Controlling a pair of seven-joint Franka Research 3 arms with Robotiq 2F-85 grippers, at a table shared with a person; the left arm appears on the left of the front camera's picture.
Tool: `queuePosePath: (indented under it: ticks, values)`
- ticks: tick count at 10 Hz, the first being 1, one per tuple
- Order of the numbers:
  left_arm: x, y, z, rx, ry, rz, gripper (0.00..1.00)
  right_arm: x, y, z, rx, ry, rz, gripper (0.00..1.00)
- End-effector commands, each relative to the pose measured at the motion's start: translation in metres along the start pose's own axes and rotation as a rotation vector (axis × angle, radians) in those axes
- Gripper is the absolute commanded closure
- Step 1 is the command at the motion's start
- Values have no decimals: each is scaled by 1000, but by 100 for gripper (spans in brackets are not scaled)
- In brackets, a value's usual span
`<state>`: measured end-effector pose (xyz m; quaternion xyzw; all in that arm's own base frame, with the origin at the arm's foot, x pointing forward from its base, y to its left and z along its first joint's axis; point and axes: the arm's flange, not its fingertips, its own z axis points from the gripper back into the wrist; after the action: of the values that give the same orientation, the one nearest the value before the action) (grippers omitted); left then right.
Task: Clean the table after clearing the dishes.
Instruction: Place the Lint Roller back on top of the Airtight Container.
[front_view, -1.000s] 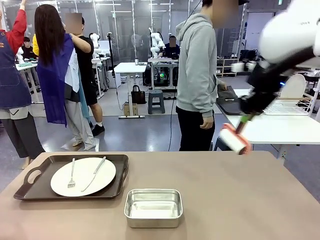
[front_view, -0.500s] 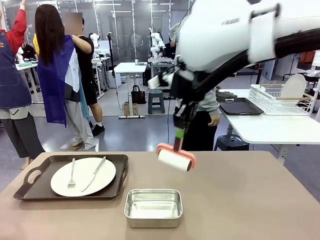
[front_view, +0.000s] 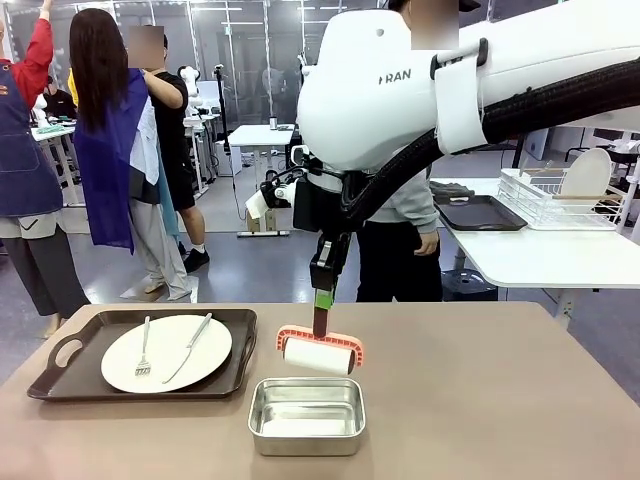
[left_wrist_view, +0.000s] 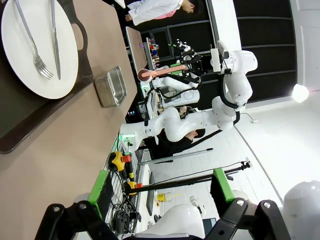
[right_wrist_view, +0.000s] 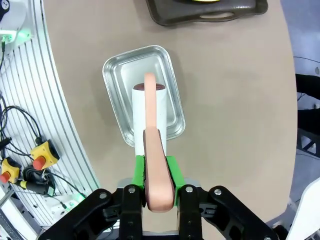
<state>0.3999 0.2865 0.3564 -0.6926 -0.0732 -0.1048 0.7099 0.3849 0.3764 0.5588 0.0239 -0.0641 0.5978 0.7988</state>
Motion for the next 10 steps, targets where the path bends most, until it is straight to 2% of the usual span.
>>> queuePosePath:
  ticks: [1,4,5,7,9,10]
  values:
    - [-2,-2,3,-7,-8,-12,0,0,0,-2,1,4,-2,78]
    - [-2,-2,3,-7,-8,-12,0,0,-2,-3,4,3,-2,78]
    - [-2,-2,3,-7,-8,-12,0,12,-10,-17,46,-62,86,78]
    - [-2,-2,3,-7,-8,-12,0,28,-16,-46,84,-21,159,78]
    - [-2,-2,3,-7,-8,-12,0,23,-26,-69,111,4,192,78]
    - [-2,-2,3,-7,-8,-12,0,26,-44,-98,155,12,277,78]
